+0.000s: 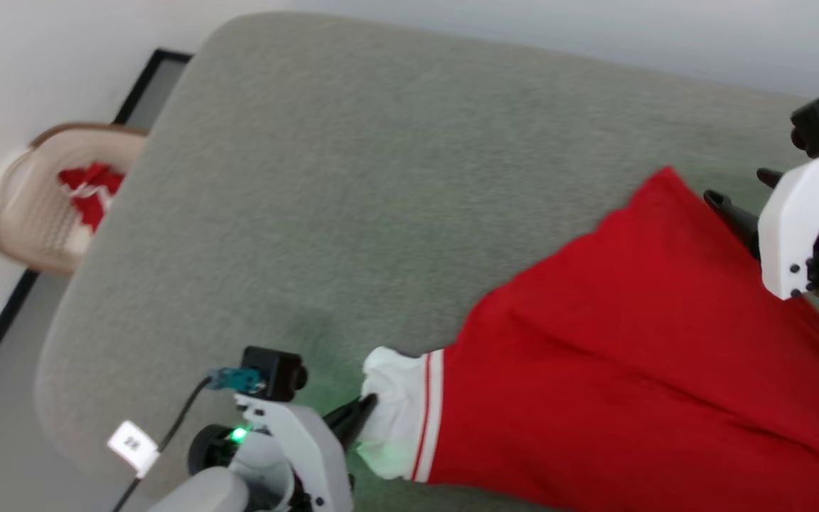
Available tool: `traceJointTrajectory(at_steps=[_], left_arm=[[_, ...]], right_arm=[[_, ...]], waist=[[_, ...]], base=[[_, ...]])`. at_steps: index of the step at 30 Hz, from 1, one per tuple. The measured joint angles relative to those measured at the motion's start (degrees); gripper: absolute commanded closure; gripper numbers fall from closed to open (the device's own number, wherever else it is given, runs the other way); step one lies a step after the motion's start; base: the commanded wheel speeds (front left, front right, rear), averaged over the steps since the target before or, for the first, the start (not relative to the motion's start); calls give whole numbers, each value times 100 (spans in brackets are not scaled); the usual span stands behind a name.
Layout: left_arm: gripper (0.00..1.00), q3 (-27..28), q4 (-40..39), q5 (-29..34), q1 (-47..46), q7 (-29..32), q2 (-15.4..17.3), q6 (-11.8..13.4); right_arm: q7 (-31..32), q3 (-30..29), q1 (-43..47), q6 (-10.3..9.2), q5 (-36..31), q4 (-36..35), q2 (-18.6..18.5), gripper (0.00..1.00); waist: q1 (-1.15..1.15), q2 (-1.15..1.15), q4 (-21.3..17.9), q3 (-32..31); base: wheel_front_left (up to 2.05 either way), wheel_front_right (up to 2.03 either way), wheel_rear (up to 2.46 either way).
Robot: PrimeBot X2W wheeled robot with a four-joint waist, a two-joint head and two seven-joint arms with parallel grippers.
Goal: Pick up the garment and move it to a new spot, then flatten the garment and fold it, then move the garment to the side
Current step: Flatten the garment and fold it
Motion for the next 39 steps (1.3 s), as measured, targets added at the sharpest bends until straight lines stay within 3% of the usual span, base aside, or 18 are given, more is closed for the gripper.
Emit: traceJointTrajectory(at_steps=[9,15,17,22,28,39], left_arm=[[100,-258,360,92,-342,40,-478,-361],[100,-324,572,94,-454,26,-637,-519],[100,-324,678,93,-470,3,-662,-565],[100,-323,820,81,-519,-1,-705,-615],[100,-312,815,66,-738,221,-524,-716],[100,-87,582,310,-2293,1344,252,-715]], right_arm=[[392,1214,-829,0,605,1378,-397,0],[726,1725,-1165,1,839,1775,-579,3],[1146,1996,-1402,0,1039,1896,-628,100],[1405,2143,-1632,1,1350,2063,-687,100],[1335,2275,-1747,1,1562,2089,-645,100],[439,2370,-1969,1,1937,1647,-726,100]], waist=[[0,0,690,284],[0,0,1009,441],[0,-1,1108,549],[0,0,1175,639],[0,0,1022,571],[0,0,459,114]], base=[[0,0,0],[0,0,0],[0,0,0],[0,0,0],[0,0,0],[0,0,0]])
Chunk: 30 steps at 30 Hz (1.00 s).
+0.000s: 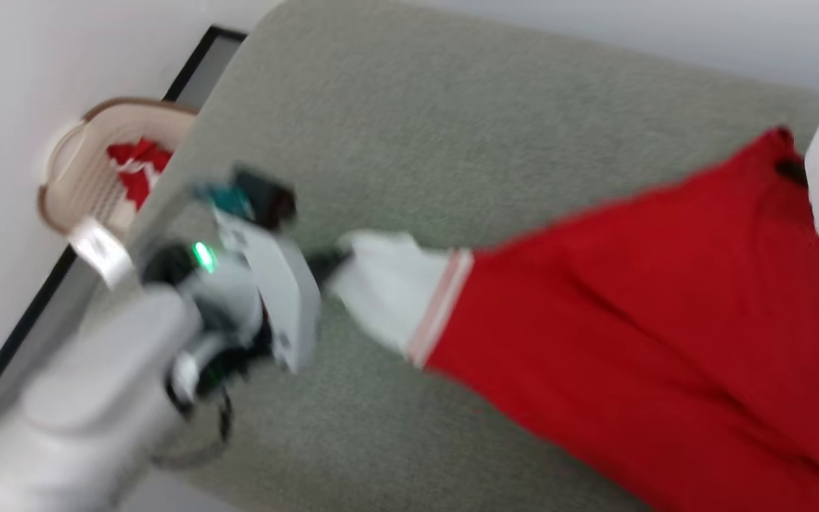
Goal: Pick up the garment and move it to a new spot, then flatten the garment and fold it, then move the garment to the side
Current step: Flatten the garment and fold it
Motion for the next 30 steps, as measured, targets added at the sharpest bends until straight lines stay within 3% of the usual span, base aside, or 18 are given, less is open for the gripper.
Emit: traceJointTrajectory(at_steps=[12,22,30], left_arm=[[100,204,820,553,-2306,835,152,-229],[100,276,1679,912,-3449,779,151,-519],[100,332,2158,1220,-4394,479,15,-657]], right_arm=[[-942,-101,-542,0,169,-643,-46,100],[-1116,-417,-829,0,474,-1217,-243,100],[-1217,-818,-1206,0,269,-1337,-414,100]], waist=[[0,0,-653,-829],[0,0,-1238,-1391],[0,0,-1533,-1293]], base=[[0,0,0],[0,0,0],[0,0,0]])
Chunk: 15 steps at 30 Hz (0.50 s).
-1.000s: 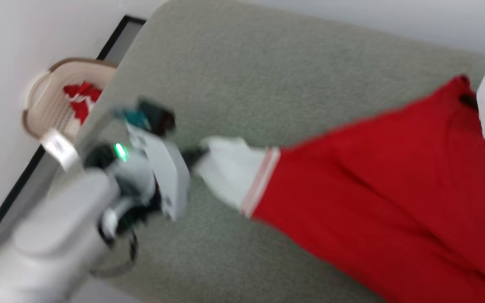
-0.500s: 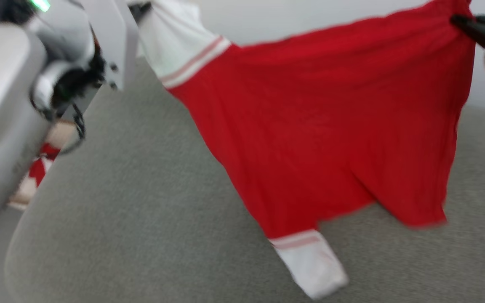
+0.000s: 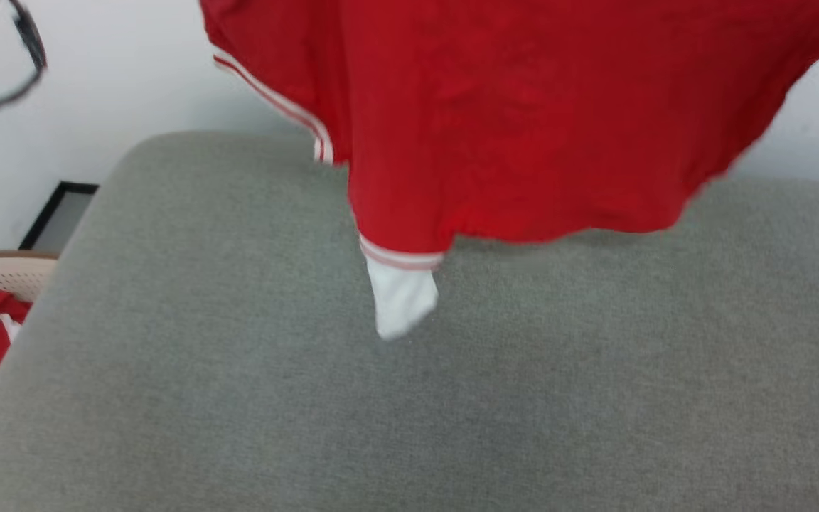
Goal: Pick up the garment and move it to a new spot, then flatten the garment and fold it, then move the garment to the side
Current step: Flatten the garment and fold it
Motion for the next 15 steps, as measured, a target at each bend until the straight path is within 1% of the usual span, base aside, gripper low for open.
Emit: traceJointTrajectory(at_steps=[5,8,11,12,15], left_arm=[[100,33,271,98,-427,-215,-127,-48],[100,64,467,154,-618,-300,-145,-32],[100,59,703,383,-861,-581,-149,83],[100,52,790,497,-957,-770,-160,142],[100,69,1165,756,-1240,-1372,-315,330]], right_arm=[[-36,-205,-170,0,-168,20,104,100],[-119,-394,-375,0,-415,162,192,100],[-370,-527,-657,1,-955,497,427,100],[-531,-616,-770,1,-1170,701,557,100],[-1245,-877,-1151,2,-2014,1438,1057,100]], waist=[[0,0,-50,285],[0,0,-78,516],[0,0,-112,810],[0,0,-127,924],[0,0,-177,1287]], base=[[0,0,0],[0,0,0],[0,0,0],[0,0,0],[0,0,0]])
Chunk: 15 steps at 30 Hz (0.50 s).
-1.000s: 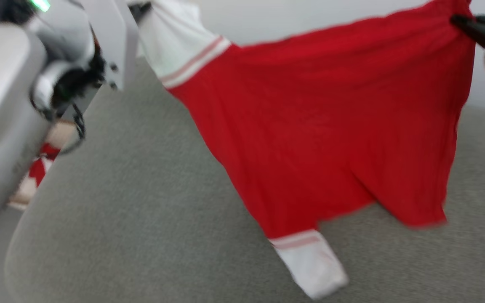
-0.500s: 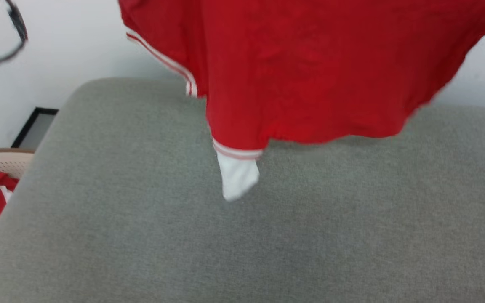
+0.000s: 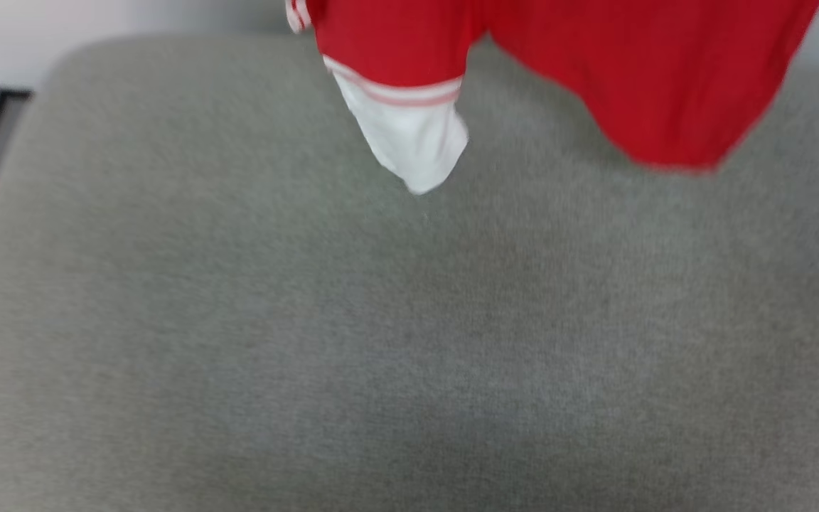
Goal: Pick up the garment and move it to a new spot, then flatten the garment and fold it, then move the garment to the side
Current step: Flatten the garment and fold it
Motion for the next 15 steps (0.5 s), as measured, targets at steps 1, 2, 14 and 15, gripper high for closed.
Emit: traceJointTrajectory(at_steps=[1,2,14,15], left_arm=[[100,24,144,34,-88,-215,-92,56],[100,19,277,115,-203,-437,-174,110],[100,346,1185,307,-1680,-2451,-738,34],[100,375,1315,247,-1624,-2621,-786,-102]], right_arm=[[-281,-102,-139,-1,-283,282,187,100],[-565,-189,-289,-1,-611,569,365,100],[-2896,-1861,-1508,-1,-3513,2096,1397,100],[-2913,-1983,-1460,-1,-3755,2241,1495,100]], waist=[[0,0,-21,125],[0,0,-43,255],[0,0,-181,1625],[0,0,-171,1844]], base=[[0,0,0],[0,0,0],[0,0,0],[0,0,0]])
